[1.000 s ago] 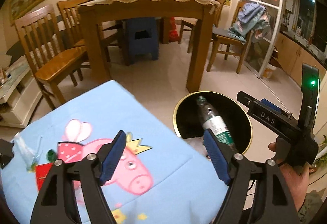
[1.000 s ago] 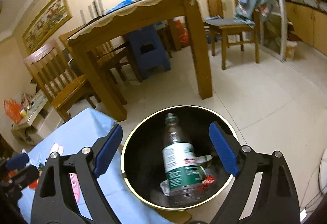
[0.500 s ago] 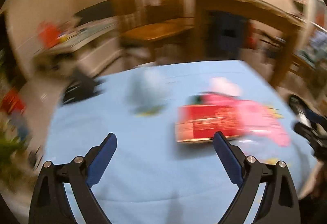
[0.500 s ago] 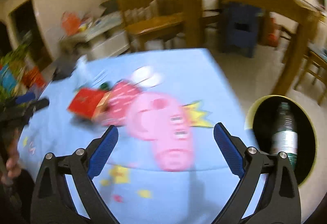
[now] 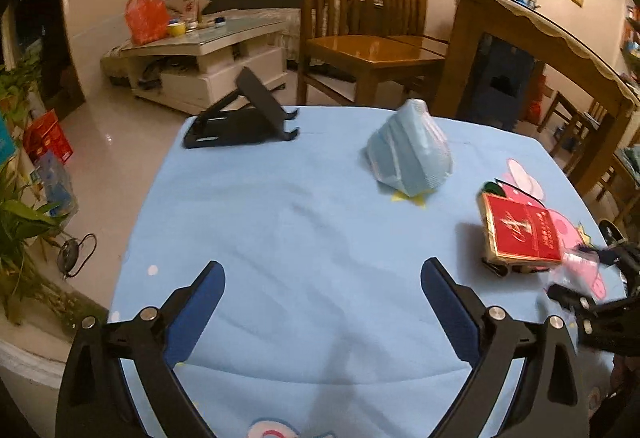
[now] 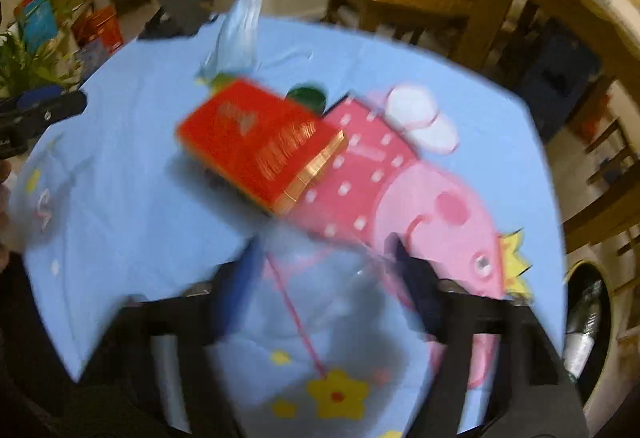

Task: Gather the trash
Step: 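Move both tools back to the table and grasp the clear plastic cup with right tool, then grasp the red cigarette box with left tool while right tool holds the cup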

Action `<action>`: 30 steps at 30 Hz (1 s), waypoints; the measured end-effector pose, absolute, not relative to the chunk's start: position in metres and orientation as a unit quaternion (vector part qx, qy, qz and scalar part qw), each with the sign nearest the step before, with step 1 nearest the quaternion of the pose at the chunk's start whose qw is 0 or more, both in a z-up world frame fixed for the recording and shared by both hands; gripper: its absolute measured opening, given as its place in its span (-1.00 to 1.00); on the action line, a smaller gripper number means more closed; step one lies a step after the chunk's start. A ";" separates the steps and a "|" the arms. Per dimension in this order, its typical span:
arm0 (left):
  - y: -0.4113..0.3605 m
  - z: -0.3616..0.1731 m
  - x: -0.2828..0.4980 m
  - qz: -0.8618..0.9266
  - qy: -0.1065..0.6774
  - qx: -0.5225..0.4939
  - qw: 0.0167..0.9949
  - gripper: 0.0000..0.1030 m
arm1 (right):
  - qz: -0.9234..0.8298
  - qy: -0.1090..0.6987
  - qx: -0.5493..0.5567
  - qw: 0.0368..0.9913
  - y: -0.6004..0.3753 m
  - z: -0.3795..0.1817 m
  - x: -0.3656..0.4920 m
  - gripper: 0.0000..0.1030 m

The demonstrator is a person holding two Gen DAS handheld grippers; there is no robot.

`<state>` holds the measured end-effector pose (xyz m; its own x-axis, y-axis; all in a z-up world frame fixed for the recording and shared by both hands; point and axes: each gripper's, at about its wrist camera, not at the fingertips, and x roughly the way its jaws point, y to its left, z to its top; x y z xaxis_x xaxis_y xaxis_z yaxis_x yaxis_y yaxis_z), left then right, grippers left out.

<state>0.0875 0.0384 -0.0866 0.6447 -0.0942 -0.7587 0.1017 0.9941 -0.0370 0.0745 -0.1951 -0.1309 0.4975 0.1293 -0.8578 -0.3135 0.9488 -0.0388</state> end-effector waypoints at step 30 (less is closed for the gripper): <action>-0.093 -0.103 0.135 -0.134 0.503 -0.013 0.854 0.83 | 0.201 0.390 0.114 0.891 -0.303 -0.089 0.009 0.18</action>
